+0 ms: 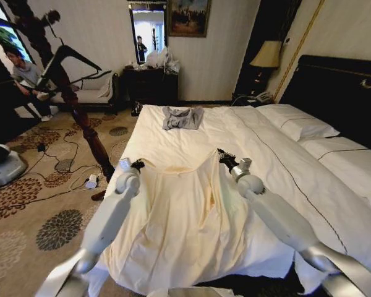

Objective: Pick up the clothes from the bed and hang them on the clothes hanger.

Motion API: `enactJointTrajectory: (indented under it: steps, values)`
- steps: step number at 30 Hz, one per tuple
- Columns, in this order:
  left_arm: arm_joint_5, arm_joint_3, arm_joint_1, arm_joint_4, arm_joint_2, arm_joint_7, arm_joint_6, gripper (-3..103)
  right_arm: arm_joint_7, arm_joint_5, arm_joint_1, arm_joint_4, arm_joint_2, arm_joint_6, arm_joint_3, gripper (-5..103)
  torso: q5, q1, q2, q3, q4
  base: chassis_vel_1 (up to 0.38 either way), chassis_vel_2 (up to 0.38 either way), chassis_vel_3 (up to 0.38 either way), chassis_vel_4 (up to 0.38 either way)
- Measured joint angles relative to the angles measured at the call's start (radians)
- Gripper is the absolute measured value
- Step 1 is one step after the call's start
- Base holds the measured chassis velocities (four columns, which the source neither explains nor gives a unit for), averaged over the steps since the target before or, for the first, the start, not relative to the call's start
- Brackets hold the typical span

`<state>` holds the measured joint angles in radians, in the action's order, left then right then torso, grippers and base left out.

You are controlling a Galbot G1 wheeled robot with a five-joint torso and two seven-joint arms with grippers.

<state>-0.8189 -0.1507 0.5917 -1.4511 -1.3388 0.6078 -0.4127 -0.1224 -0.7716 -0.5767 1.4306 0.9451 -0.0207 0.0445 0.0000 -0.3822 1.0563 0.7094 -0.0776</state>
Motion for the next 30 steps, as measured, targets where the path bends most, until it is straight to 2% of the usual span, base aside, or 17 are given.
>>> enactJointTrajectory:
  steps: [1,2,4,6,11,17,23,26,27,28,29,30]
  values:
    - [0.006,-0.001,-0.011,0.009,-0.034,0.004,0.0,0,0.024,-0.004,0.001,0.0,0.005,0.016,0.005,0,0.0001,0.0,0.0,0.0,-0.0001,0.0,0.0,0.0,0.0]
    - [0.006,-0.001,-0.011,0.009,-0.034,0.004,0.0,0,0.024,-0.004,0.001,0.0,0.005,0.016,0.005,0,0.0001,0.0,0.0,0.0,-0.0001,0.0,0.0,0.0,0.0]
    - [0.014,-0.007,-0.025,0.012,-0.114,0.015,-0.009,0,0.096,-0.005,-0.01,0.017,0.012,0.063,0.016,0,0.0002,0.0,0.0,0.0,-0.0007,0.0,0.0,0.0,0.0]
    - [0.031,-0.004,-0.019,0.008,-0.149,0.023,-0.013,0,0.116,-0.003,-0.028,0.033,0.013,0.077,0.021,0,0.0004,0.0,0.0,0.0,-0.0007,0.0,0.0,0.0,0.0]
    - [0.085,0.008,0.015,0.038,-0.194,0.021,0.016,0,0.118,0.032,-0.064,0.02,0.028,0.095,0.031,0,0.0002,0.001,0.0,0.0,0.0003,0.0,0.0,0.0,0.0]
    - [0.12,0.027,0.044,0.081,-0.243,0.001,0.078,0,0.118,0.04,-0.085,0.008,0.051,0.109,0.056,0,0.0002,0.0,0.0,0.0,-0.0005,0.0,0.0,0.0,0.0]
    - [0.087,0.045,0.071,0.049,-0.241,0.017,0.063,0,0.093,0.033,-0.096,0.018,0.057,0.093,0.066,-3,0.0001,0.0,0.0,0.0,0.0001,0.0,0.0,0.0,0.0]
    - [-0.087,0.081,0.123,-0.092,-0.168,0.107,-0.099,14,0.062,-0.087,-0.16,0.148,0.005,-0.046,0.037,13,0.0001,0.0,0.0,0.0,-0.0004,0.0,0.0,0.0,0.0]
    - [-0.147,0.087,0.14,-0.141,-0.141,0.147,-0.155,14,0.055,-0.118,-0.181,0.188,-0.011,-0.086,0.024,18,-0.0002,0.0,0.0,0.0,-0.0005,0.0,0.0,0.0,0.0]
    - [-0.173,0.088,0.147,-0.162,-0.129,0.164,-0.176,19,0.052,-0.13,-0.191,0.206,-0.019,-0.1,0.017,18,-0.0001,0.0,0.0,0.0,-0.0004,0.0,0.0,0.0,0.0]
    - [-0.256,0.088,0.173,-0.233,-0.079,0.218,-0.234,24,0.033,-0.159,-0.234,0.274,-0.045,-0.167,-0.01,24,-0.0003,0.001,0.001,-0.001,-0.0003,0.0,0.0,0.0,0.0]
    - [-0.256,0.088,0.173,-0.233,-0.079,0.218,-0.234,24,0.033,-0.159,-0.234,0.274,-0.045,-0.167,-0.01,24,-0.0003,0.001,0.001,-0.001,-0.0003,0.0,0.0,0.0,0.0]
